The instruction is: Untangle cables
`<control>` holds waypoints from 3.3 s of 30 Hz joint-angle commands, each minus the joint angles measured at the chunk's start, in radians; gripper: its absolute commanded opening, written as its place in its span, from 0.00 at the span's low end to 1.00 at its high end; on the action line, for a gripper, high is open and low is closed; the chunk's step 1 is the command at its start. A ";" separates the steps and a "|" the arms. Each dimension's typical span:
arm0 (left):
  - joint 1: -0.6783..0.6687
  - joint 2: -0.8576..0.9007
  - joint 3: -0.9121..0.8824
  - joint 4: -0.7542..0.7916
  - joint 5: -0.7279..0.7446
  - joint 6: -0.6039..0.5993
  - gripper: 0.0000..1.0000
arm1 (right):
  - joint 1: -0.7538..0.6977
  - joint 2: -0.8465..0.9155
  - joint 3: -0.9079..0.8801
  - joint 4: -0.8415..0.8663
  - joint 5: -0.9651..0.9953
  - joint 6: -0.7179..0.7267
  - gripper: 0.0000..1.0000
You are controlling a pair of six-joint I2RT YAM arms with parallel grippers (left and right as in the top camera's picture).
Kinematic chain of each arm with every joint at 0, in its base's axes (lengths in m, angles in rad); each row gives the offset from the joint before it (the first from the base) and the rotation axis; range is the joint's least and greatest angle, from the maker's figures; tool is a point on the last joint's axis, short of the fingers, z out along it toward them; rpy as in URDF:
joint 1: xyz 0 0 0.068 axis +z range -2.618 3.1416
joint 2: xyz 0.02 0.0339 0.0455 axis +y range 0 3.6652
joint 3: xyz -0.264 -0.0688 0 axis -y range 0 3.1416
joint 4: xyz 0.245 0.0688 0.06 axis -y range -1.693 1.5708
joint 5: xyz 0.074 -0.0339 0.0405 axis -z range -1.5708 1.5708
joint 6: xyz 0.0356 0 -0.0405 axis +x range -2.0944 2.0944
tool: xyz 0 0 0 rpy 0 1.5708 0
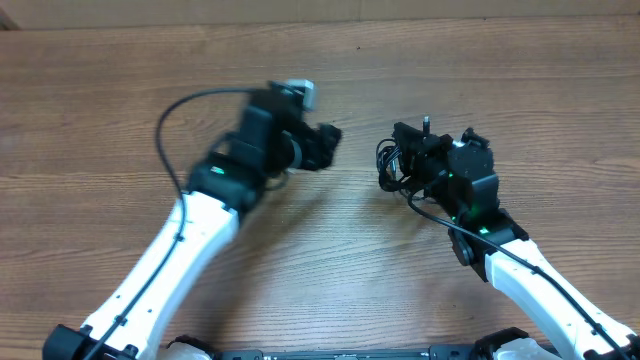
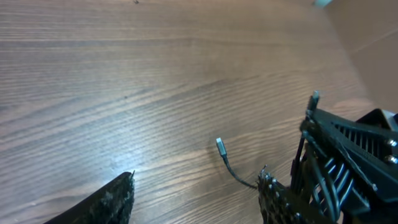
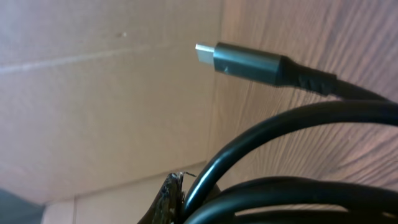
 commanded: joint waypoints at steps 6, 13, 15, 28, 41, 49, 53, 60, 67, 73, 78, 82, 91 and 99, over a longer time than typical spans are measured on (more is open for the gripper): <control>0.088 -0.013 0.023 -0.024 0.653 0.309 0.75 | -0.095 -0.003 0.019 0.064 -0.303 -0.321 0.04; 0.063 0.093 0.023 -0.041 0.626 -0.007 0.63 | -0.092 -0.003 0.019 0.143 -0.338 -0.425 0.04; 0.048 0.124 0.023 -0.025 0.627 -0.021 0.62 | -0.092 -0.003 0.019 0.143 -0.336 -0.425 0.04; -0.058 0.177 0.023 0.159 0.535 -0.220 0.58 | -0.091 -0.003 0.019 0.106 -0.302 -0.457 0.04; -0.133 0.177 0.023 0.159 0.316 -0.219 0.34 | -0.091 -0.003 0.019 0.132 -0.366 -0.412 0.04; -0.114 0.177 0.023 0.140 0.280 -0.214 0.04 | -0.093 -0.003 0.019 0.132 -0.366 -0.412 0.04; -0.037 0.177 0.023 0.060 0.224 -0.208 0.04 | -0.093 -0.003 0.019 0.132 -0.366 -0.413 0.04; 0.126 0.177 0.023 0.033 0.244 -0.220 0.04 | -0.093 -0.003 0.019 0.053 -0.365 -0.451 0.04; 0.242 0.177 0.023 0.037 0.267 -0.220 0.04 | -0.093 -0.003 0.019 -0.158 -0.349 -0.500 0.04; 0.298 0.177 0.023 0.066 0.466 -0.114 0.05 | -0.093 -0.003 0.019 -0.188 -0.354 -0.581 0.04; 0.229 0.177 0.023 0.071 0.730 0.188 0.48 | -0.093 -0.003 0.019 -0.129 -0.356 -0.569 0.04; 0.124 0.177 0.023 0.071 0.673 0.230 0.58 | -0.092 -0.003 0.019 -0.133 -0.378 -0.570 0.04; -0.063 0.177 0.023 0.068 0.327 0.140 0.59 | -0.092 -0.003 0.019 -0.134 -0.408 -0.570 0.04; -0.116 0.177 0.023 0.028 0.151 0.113 0.54 | -0.092 -0.003 0.019 -0.102 -0.454 -0.568 0.04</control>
